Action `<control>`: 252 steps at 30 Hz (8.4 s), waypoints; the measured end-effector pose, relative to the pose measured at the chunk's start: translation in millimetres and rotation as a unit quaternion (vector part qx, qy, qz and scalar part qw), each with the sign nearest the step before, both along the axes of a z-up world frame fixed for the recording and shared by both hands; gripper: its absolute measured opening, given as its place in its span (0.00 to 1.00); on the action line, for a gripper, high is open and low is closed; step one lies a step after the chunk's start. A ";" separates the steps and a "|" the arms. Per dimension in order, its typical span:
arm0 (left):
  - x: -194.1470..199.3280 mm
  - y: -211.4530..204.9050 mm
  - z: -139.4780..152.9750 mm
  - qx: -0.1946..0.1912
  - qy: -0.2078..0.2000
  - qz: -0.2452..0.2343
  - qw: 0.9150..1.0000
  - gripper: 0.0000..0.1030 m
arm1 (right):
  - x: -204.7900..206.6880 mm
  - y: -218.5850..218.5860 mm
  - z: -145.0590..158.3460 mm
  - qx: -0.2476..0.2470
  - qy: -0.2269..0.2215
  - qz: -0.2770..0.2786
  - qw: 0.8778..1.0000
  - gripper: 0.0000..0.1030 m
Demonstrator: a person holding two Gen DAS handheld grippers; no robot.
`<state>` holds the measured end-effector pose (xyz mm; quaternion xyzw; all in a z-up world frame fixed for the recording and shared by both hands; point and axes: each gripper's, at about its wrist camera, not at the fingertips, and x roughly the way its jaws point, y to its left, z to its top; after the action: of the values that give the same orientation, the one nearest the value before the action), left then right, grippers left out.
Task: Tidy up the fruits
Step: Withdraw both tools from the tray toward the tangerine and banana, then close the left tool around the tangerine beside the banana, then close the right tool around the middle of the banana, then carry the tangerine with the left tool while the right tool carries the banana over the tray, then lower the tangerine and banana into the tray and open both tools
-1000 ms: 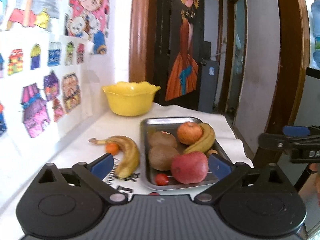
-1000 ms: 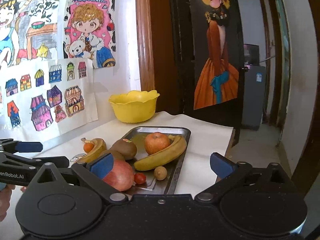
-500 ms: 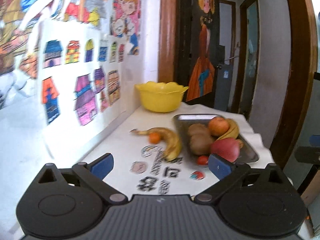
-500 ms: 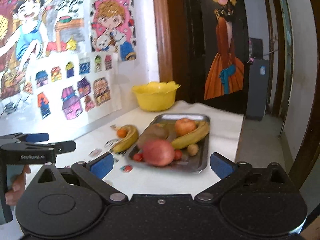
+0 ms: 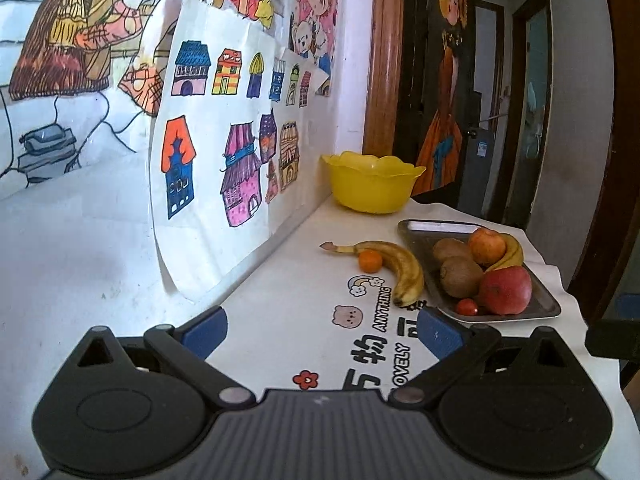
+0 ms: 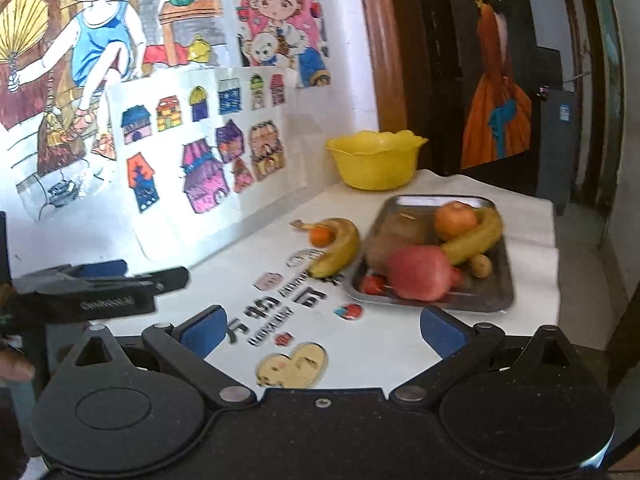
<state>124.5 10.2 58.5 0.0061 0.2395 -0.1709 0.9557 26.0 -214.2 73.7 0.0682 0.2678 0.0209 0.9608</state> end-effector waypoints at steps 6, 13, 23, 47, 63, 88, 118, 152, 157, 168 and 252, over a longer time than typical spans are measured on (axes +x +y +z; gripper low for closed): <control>17.9 6.6 1.5 0.015 -0.003 0.011 1.000 1.00 | 27.0 10.8 1.2 0.016 0.001 0.009 1.000 0.99; 49.3 9.3 -2.0 0.023 0.010 0.033 0.999 1.00 | 65.4 7.9 0.7 -0.034 -0.017 0.031 0.999 0.99; 104.1 -27.1 -11.6 0.026 0.024 0.029 0.999 1.00 | 151.0 -4.6 -24.8 -0.085 -0.005 0.101 0.991 0.99; 218.9 -109.9 -60.8 0.069 0.066 -0.103 0.990 0.94 | 240.5 -19.3 -79.6 -0.125 0.037 0.184 0.974 0.99; 232.4 -127.1 -67.9 0.076 0.102 -0.150 0.980 0.67 | 249.8 -9.4 -85.5 -0.136 0.060 0.169 0.974 0.84; 212.7 -74.6 -63.8 0.068 0.139 -0.051 0.987 0.33 | 268.1 9.6 -100.9 -0.167 0.091 0.115 0.975 0.74; 118.9 -40.6 -62.5 0.060 0.120 -0.022 0.991 0.35 | 213.8 33.0 -100.1 -0.097 0.093 0.119 0.984 0.59; 86.7 -41.7 -43.3 0.035 0.097 -0.006 0.995 0.34 | 172.9 12.5 -100.0 -0.020 0.064 0.090 0.994 0.38; 79.6 -45.3 -36.4 0.037 0.089 -0.004 0.995 0.34 | 160.1 6.9 -99.9 -0.002 0.063 0.085 0.994 0.38; 63.8 -58.4 -13.8 0.033 0.070 -0.005 0.997 0.34 | 125.2 -15.4 -80.1 0.049 0.028 0.061 0.997 0.38; 122.9 -243.4 -19.9 0.047 0.041 -0.060 0.996 0.81 | 146.2 -222.9 -80.5 0.102 -0.017 -0.076 0.992 0.74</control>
<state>247.4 -233.2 38.6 0.0582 0.2851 -0.2163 0.9320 172.2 -437.1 -6.9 0.1858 0.2417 -0.0241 0.9521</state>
